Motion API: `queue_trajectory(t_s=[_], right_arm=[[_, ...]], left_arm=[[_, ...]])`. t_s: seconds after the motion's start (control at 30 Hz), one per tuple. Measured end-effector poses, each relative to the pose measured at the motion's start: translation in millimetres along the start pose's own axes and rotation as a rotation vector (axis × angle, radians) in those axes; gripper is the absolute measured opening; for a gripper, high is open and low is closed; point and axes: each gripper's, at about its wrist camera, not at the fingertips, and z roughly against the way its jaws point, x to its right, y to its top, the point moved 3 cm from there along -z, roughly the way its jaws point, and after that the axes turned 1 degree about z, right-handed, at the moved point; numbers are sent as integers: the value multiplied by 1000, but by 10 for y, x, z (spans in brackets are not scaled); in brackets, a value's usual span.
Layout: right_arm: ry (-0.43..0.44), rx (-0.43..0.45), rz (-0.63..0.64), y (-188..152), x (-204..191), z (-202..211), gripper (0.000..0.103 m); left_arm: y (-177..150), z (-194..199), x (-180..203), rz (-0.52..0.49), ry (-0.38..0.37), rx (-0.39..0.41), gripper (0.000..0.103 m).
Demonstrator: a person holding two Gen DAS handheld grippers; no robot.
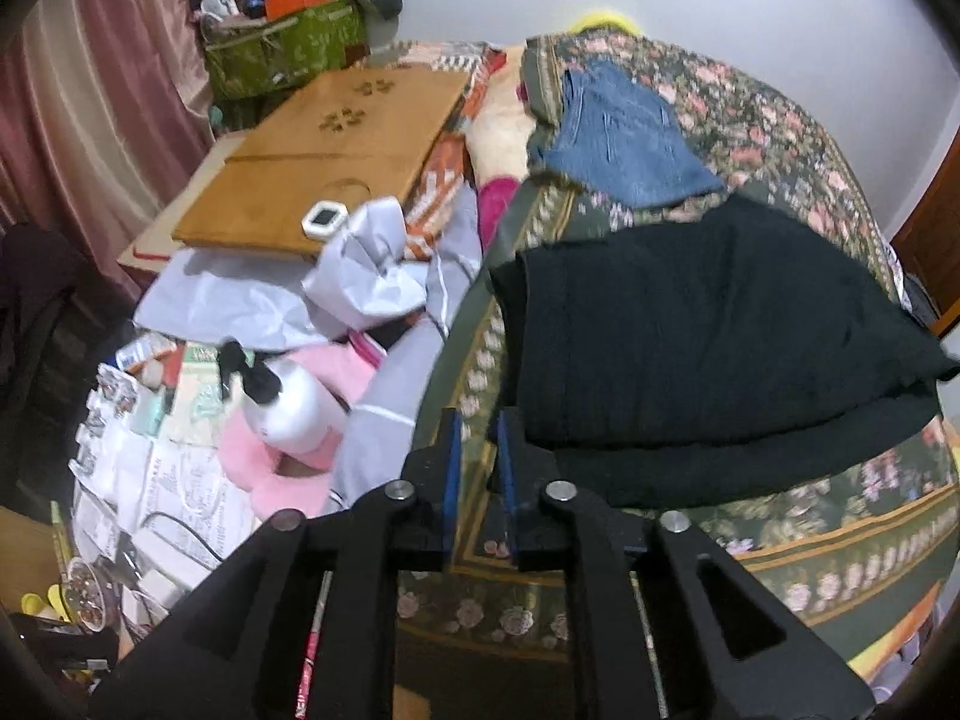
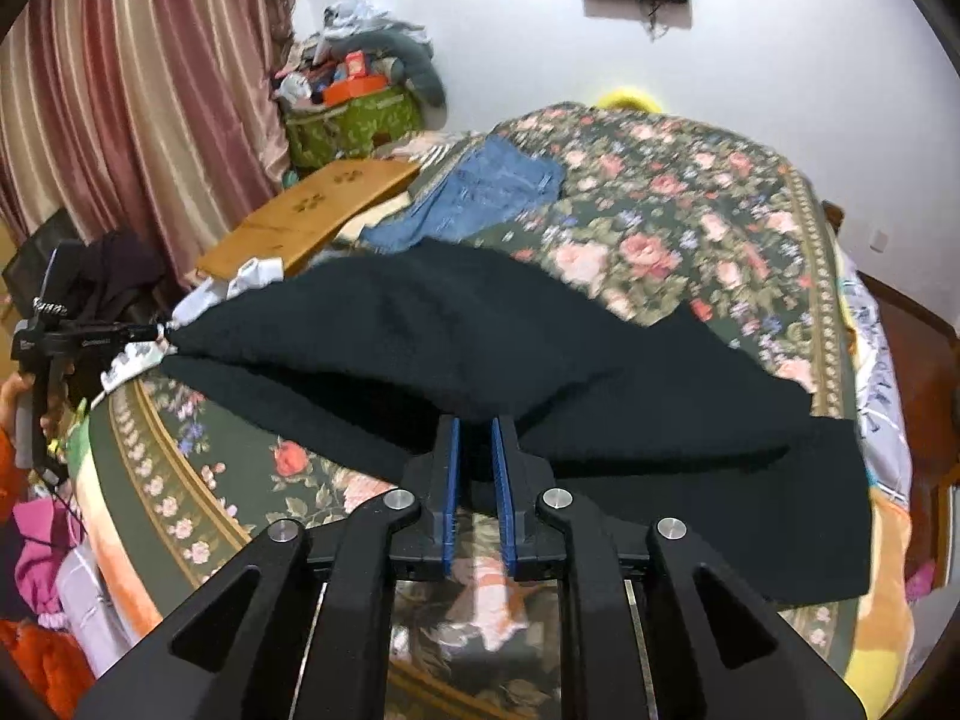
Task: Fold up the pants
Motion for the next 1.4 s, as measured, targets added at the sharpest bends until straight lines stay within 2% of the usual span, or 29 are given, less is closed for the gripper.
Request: queue_trajectory(t_s=[0.07,0.13,0.27,0.4,0.47,0.63,0.9,1.1,1.3,1.37,1.4], right_arm=[[-6,22,-16,61,53,106,12],[-11,50,-43,141,144,203,17],[-62,98,-94,308,379,299,35],[-117,90,-129,430,635,207,49],[-134,73,-160,479,798,107,53],[-135,20,-221,554,1158,-194,54],[-117,-91,-246,632,1587,-906,54],[-96,-179,-284,677,1892,-1515,54],[-88,-261,-279,656,2006,-1935,54],[-61,-293,-284,614,2008,-2042,50],[-56,-275,-283,600,2002,-2045,46]], left_arm=[[108,84,28,-4,0,25,22],[206,145,83,-9,-8,47,35],[487,216,334,-54,-46,95,42],[804,183,664,-119,-62,136,65],[934,144,824,-141,-76,150,71],[1238,-108,1196,-178,-102,145,87],[1521,-688,1634,-234,-95,79,94],[1591,-1094,1793,-255,-110,12,94],[1607,-1370,1915,-285,-102,-33,94],[1596,-1415,1930,-289,-105,-43,94],[1592,-1436,1942,-290,-104,-46,94]])
